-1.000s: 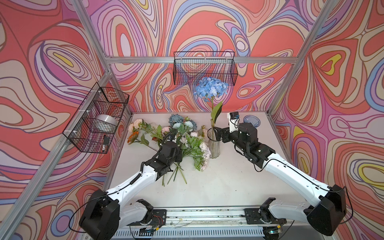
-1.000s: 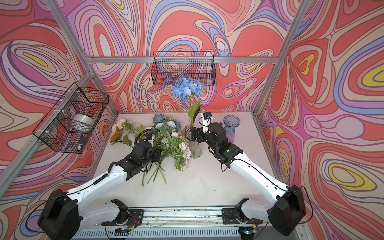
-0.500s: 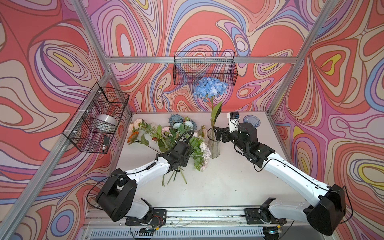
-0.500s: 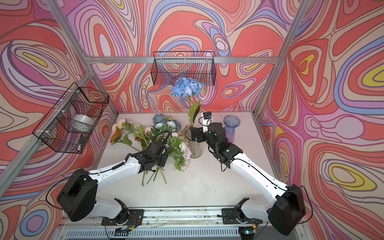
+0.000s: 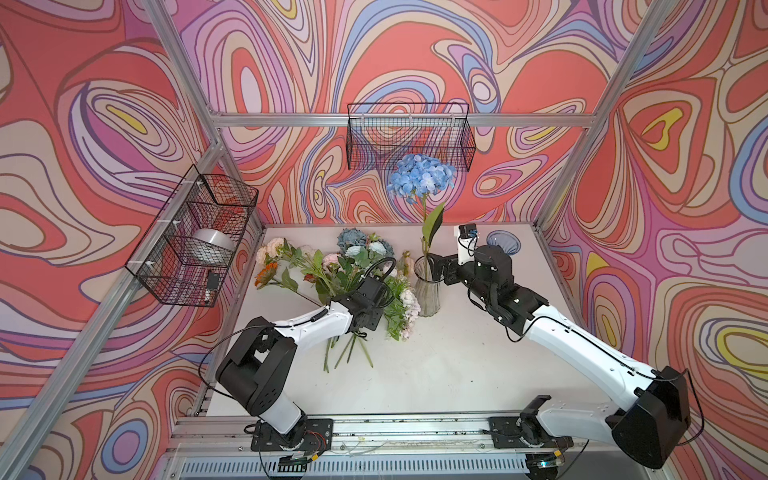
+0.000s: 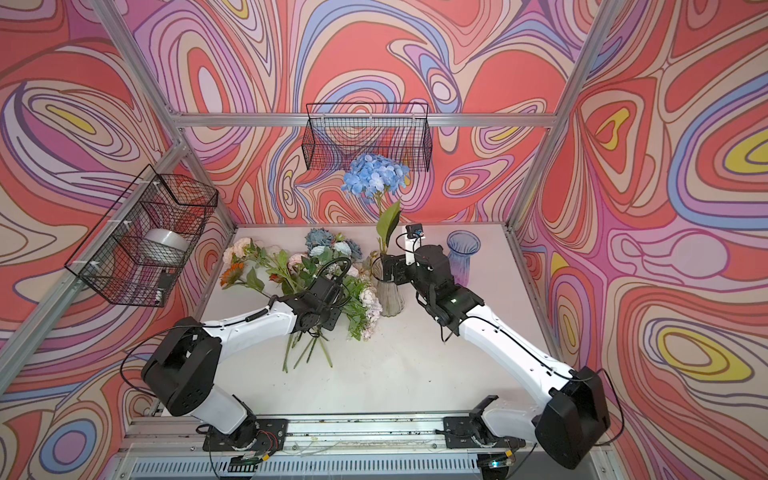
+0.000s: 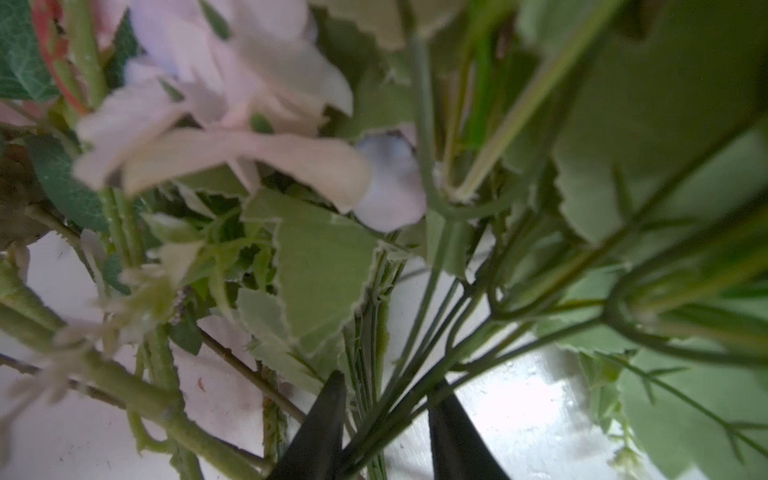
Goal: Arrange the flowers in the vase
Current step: 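Grasp another stem in the bunch with the left gripper while the right holds, then lift the white-lilac flower stems from the bunch with the left gripper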
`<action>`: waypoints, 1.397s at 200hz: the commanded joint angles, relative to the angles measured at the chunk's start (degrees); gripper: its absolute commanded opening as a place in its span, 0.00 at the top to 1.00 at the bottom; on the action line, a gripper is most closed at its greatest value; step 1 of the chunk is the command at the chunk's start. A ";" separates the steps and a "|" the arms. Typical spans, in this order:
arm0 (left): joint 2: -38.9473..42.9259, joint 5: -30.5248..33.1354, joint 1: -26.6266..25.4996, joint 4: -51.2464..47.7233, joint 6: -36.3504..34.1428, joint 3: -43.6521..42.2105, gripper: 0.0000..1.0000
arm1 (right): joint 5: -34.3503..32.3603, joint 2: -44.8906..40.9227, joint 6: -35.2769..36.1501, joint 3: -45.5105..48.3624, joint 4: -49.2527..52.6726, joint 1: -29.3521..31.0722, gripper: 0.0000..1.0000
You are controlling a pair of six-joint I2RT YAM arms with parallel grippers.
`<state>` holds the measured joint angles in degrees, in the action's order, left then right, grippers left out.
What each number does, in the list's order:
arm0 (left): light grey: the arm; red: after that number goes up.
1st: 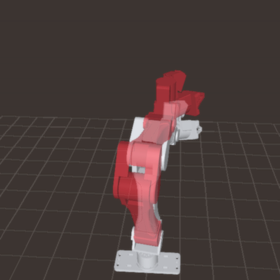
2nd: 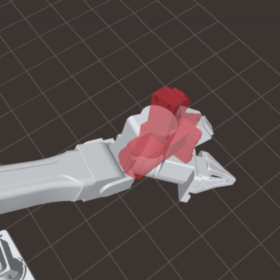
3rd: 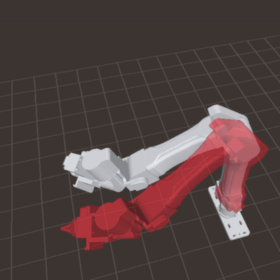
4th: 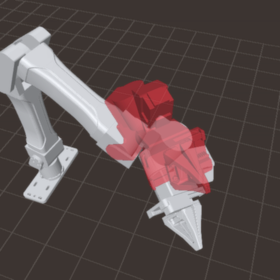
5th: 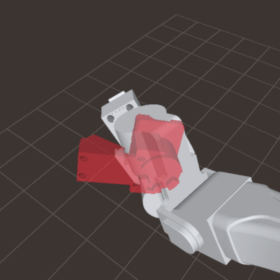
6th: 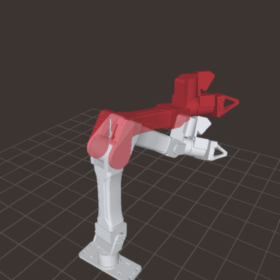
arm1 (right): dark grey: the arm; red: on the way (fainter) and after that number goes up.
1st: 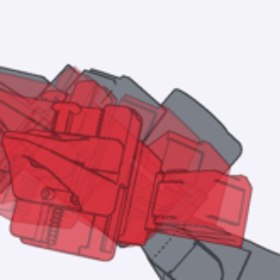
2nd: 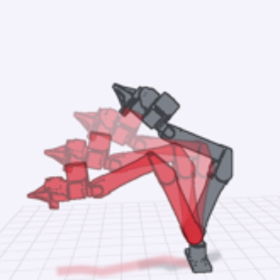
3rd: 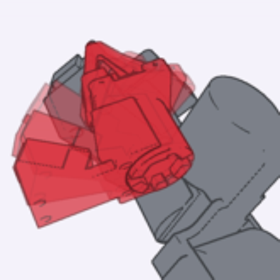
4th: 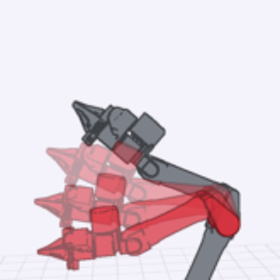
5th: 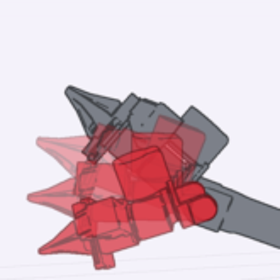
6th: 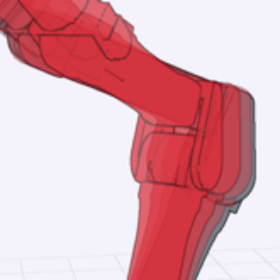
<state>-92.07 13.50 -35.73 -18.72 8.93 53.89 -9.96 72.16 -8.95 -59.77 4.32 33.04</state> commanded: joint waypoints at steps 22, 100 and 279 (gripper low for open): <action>-1.68 -1.65 0.39 -2.73 -0.59 1.48 0.73 | -1.36 -0.78 0.75 -0.83 -0.03 -0.16 0.02; 0.84 -11.90 0.25 -0.99 8.30 2.69 1.00 | -2.34 -1.99 0.40 0.40 -0.51 -0.17 0.02; 9.46 -12.37 -0.25 -8.22 17.68 -3.00 0.45 | -3.62 -4.80 0.34 2.20 -1.66 -0.17 0.02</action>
<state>-87.24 0.58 -35.64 -17.69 27.59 51.20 -12.67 68.16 -8.64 -58.43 3.55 33.04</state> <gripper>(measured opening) 0.497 0.984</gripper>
